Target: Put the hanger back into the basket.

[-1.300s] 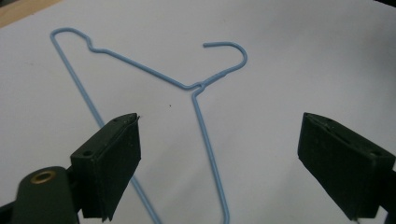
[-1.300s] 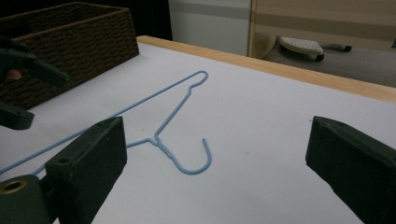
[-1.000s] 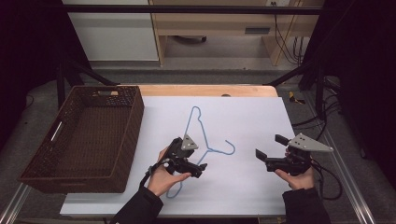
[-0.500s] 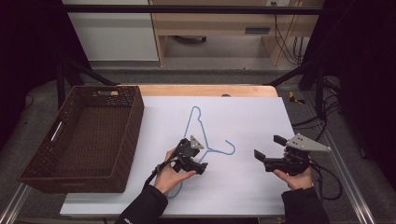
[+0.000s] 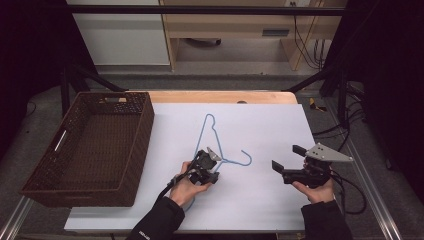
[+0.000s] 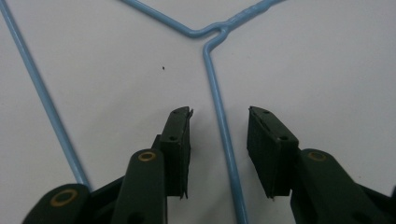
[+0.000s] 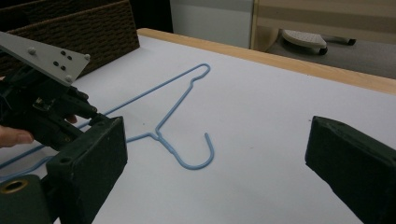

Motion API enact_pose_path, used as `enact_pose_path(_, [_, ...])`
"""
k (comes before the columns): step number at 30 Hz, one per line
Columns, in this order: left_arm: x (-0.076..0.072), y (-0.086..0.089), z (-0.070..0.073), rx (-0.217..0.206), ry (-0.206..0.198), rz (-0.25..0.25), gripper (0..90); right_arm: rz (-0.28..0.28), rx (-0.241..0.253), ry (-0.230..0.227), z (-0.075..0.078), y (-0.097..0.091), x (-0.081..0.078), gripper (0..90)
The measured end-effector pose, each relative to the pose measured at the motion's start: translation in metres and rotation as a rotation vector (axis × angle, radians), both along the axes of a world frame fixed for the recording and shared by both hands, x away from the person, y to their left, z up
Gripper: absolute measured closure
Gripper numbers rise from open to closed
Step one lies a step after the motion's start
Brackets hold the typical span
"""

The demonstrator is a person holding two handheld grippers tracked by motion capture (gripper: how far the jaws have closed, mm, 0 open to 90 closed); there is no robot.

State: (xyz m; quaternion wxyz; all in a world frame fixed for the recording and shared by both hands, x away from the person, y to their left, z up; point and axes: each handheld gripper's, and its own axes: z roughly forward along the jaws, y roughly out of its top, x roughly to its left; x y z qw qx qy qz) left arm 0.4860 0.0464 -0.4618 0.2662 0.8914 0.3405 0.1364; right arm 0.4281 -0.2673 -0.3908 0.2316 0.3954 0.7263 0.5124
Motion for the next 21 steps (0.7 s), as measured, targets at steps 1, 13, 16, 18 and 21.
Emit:
enact_pose_path(1, [-0.001, -0.001, 0.0, -0.005, 0.011, -0.003, 66.4, -0.001, 0.001, 0.001, 0.0, 0.0, 0.0, 6.1])
enact_pose_path(13, [0.001, -0.005, 0.002, -0.004, 0.054, 0.022, 77.3, 0.004, -0.002, 0.008, -0.001, 0.002, 0.001, 6.1])
enact_pose_path(16, [0.001, -0.006, 0.003, 0.016, 0.05, 0.019, 80.2, 0.006, 0.001, 0.01, -0.001, 0.002, 0.001, 6.1])
enact_pose_path(18, [0.0, -0.009, 0.003, 0.03, 0.043, 0.017, 82.9, 0.006, 0.001, 0.01, -0.001, 0.002, 0.001, 6.1])
enact_pose_path(21, [-0.001, -0.012, 0.004, 0.056, 0.043, 0.015, 84.4, 0.007, -0.002, 0.011, -0.001, 0.002, 0.001, 6.0])
